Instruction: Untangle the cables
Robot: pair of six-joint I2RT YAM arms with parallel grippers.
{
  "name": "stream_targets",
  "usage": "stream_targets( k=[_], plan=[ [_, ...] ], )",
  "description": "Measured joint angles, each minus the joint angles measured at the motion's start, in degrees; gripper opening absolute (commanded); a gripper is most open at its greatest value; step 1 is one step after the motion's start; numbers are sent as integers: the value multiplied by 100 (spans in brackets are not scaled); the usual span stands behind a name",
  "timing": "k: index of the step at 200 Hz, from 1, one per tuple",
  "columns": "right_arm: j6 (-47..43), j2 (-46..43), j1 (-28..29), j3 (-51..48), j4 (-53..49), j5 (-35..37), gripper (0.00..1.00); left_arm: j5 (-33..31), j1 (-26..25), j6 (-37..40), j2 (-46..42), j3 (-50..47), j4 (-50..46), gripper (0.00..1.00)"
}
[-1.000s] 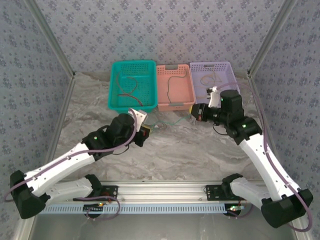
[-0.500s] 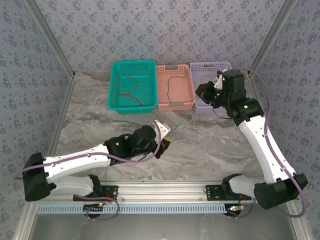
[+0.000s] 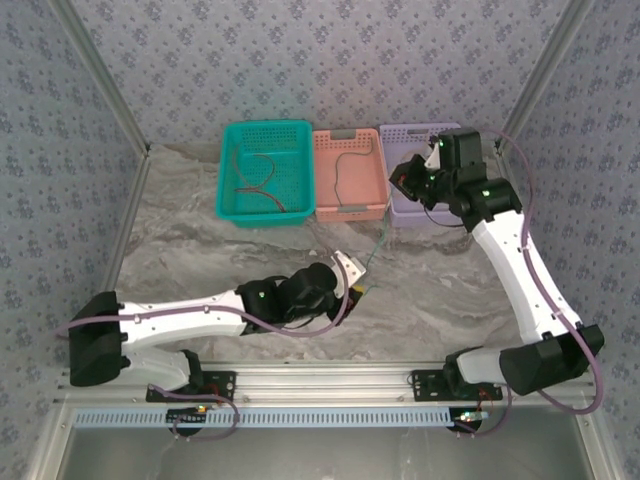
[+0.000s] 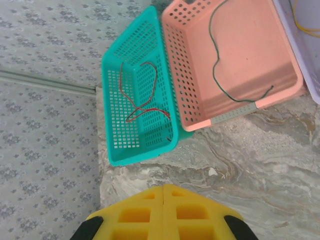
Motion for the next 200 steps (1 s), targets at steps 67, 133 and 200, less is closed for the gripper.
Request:
stream_targets(
  k=[67,133,200],
  plan=[
    [-804,-634,-282,857,-48,632,57,1331,822,-1047,-498,-750,11,0],
    [208,-3276,706,-2524,1010,1241,44,1453,1434,-1996,-1569,-957,684,0],
    [2273,-2535,2791,-4201,2754,2238,50,1150,1445,-2194,-1606,-1034,1078,0]
  ],
)
